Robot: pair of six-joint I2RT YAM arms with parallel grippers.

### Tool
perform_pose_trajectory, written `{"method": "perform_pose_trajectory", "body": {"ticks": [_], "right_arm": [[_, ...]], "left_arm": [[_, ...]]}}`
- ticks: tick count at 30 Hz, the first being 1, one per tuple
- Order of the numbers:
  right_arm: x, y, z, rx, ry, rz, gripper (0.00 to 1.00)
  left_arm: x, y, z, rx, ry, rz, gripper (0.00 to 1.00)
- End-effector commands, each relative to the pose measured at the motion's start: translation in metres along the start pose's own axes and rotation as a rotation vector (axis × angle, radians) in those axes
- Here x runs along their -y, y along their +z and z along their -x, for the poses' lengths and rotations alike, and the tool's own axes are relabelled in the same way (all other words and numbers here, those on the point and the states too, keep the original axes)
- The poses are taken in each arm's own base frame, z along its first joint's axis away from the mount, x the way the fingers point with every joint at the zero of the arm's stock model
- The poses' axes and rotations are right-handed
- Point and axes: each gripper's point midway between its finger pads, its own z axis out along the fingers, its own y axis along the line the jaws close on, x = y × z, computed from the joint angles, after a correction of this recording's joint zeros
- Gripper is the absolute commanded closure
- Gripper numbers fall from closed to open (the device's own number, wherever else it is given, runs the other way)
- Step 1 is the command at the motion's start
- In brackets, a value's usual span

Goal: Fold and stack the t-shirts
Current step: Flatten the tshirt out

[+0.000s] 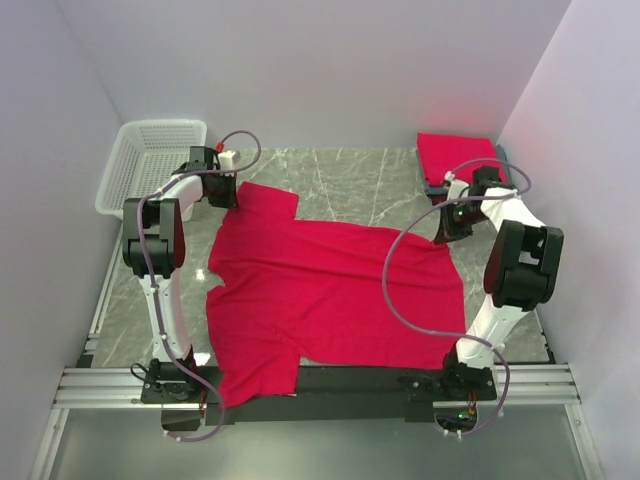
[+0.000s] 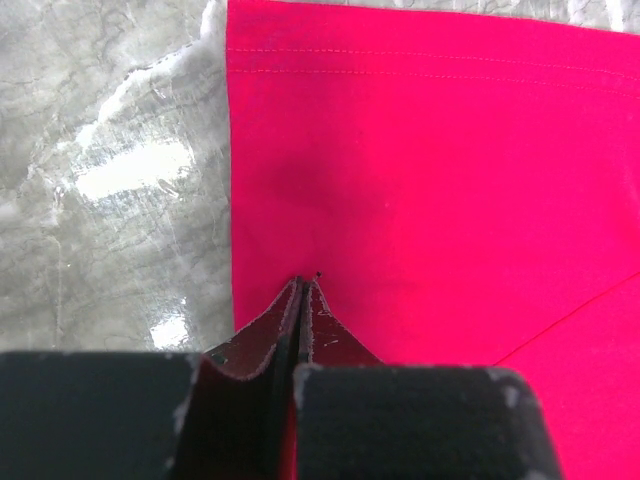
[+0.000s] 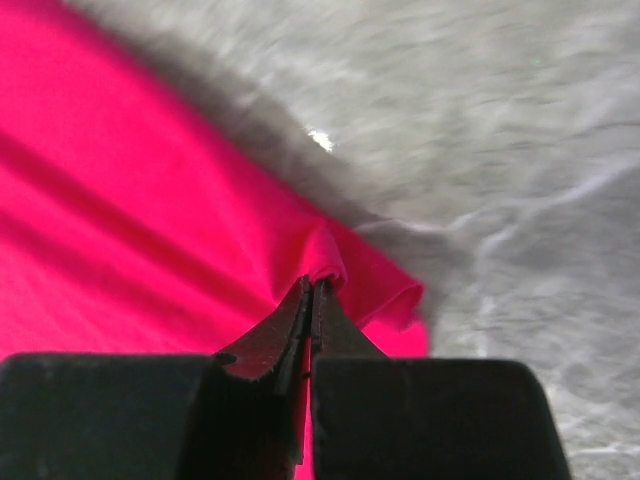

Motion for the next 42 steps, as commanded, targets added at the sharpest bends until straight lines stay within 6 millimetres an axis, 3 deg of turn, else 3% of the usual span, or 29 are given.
{"method": "perform_pose_trajectory", "body": {"ticks": [1,4,6,10,13,16,20,21,23,24,27,29,31,34,39,42], "right_arm": [[-0.021,0.004,-0.014,-0.019,-0.164,0.036,1.00],[-0.038,0.007,-0.032,-0.051,-0.254,0.045,1.00],[-0.054,0.000,-0.037,-0.031,-0.333,0.057,1.00],[-0.078,-0.012,-0.067,-0.026,-0.448,0.072,0.98],[-0.091,-0.026,-0.089,-0.037,-0.553,0.086,0.83],[-0.089,-0.032,-0.099,-0.065,-0.593,0.077,0.71],[-0.081,-0.042,-0.081,-0.026,-0.514,0.088,0.64],[-0.080,-0.047,-0.067,-0.002,-0.493,0.083,0.64],[-0.076,-0.036,-0.058,-0.033,-0.387,0.086,0.64],[-0.074,-0.035,-0.041,-0.006,-0.361,0.068,0.64],[-0.069,-0.019,-0.018,-0.016,-0.214,0.056,0.61],[-0.067,-0.002,-0.019,-0.083,-0.129,0.082,0.56],[-0.075,0.001,-0.019,-0.134,-0.088,0.141,0.49],[-0.079,0.011,-0.028,-0.200,-0.053,0.186,0.46],[-0.077,0.018,-0.031,-0.223,-0.063,0.164,0.47],[-0.078,0.022,-0.033,-0.234,-0.086,0.155,0.59]], "left_arm": [[-0.017,0.004,-0.045,-0.136,-0.021,0.062,0.95],[-0.018,0.005,-0.046,-0.140,-0.020,0.064,0.94],[-0.018,0.005,-0.048,-0.145,-0.020,0.062,0.94],[-0.018,0.005,-0.050,-0.149,-0.017,0.067,0.94],[-0.019,0.004,-0.050,-0.150,-0.017,0.070,0.94],[-0.019,0.005,-0.051,-0.157,-0.019,0.068,0.94],[-0.019,0.008,-0.050,-0.158,-0.026,0.065,0.93],[-0.019,0.008,-0.048,-0.156,-0.027,0.062,0.93],[-0.019,0.009,-0.049,-0.160,-0.032,0.058,0.93],[-0.018,0.009,-0.048,-0.160,-0.032,0.058,0.93],[-0.019,0.009,-0.048,-0.163,-0.033,0.057,0.93],[-0.019,0.008,-0.048,-0.163,-0.029,0.059,0.92],[-0.018,0.008,-0.048,-0.161,-0.026,0.060,0.92],[-0.018,0.008,-0.047,-0.158,-0.028,0.055,0.92],[-0.018,0.012,-0.048,-0.159,-0.037,0.050,0.92],[-0.018,0.013,-0.049,-0.162,-0.038,0.049,0.92]]}}
